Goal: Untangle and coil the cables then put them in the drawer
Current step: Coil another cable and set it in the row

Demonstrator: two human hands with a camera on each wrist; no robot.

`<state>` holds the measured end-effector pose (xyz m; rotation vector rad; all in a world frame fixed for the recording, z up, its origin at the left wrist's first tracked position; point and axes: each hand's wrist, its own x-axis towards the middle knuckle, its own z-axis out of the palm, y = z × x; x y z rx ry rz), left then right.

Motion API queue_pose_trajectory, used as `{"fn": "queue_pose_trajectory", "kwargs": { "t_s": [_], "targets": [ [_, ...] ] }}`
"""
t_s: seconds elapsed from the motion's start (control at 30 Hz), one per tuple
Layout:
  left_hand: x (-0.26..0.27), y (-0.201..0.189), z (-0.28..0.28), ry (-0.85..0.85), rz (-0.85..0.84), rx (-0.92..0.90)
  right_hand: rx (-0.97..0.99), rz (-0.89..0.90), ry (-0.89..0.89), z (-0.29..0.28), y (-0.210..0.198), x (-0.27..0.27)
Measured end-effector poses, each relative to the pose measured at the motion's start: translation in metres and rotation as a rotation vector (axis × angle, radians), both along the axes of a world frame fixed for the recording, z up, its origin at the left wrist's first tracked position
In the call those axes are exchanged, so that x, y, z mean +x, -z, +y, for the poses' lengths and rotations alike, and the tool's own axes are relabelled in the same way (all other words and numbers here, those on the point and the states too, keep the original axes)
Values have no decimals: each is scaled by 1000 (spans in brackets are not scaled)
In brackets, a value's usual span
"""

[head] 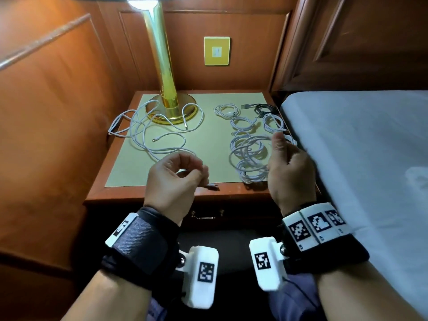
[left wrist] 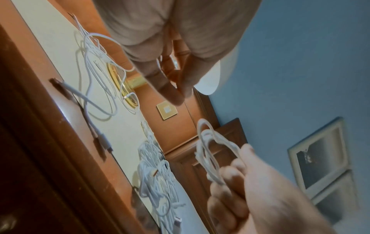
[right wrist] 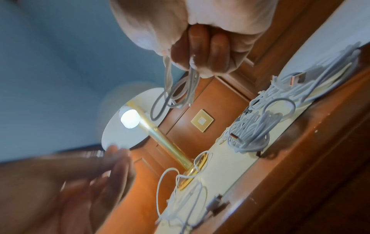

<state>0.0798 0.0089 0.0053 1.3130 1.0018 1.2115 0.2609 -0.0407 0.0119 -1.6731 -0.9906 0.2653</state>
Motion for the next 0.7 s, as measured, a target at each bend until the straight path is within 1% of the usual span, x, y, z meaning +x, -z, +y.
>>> {"fn": "queue_pose_trajectory", "kwargs": {
  "t_s": [0.07,0.23,0.3,0.37,0.47,0.5,0.53,0.57,0.63,0.67,0.7],
  "targets": [
    [-4,0,3,-8,-23,-3,-3,25,53,-1,-2,5],
    [10,3,-9,162,-84,-132,43,24,-44,-1,-4,-13],
    [16,4,-14,199,-72,-123,53,30,-79,0,-4,-16],
    [15,2,-14,237,-95,-133,48,47,-103,1,-3,-16],
    [11,-6,-10,280,-190,-259,44,11,-110,-1,-3,-14],
    [9,-7,-8,278,-188,-269,42,-13,-111,-2,-4,-13],
    [8,-7,-7,271,-143,-238,40,-24,-111,-2,-5,-13],
    [7,-5,-6,253,-24,-147,38,-24,-110,-2,-5,-12],
    [4,3,-6,220,338,132,37,-11,-103,-1,-4,-11],
    [3,8,-5,190,487,238,36,6,-98,0,-3,-10],
    [3,12,-4,156,577,292,34,34,-98,0,-2,-10]
  ]
}}
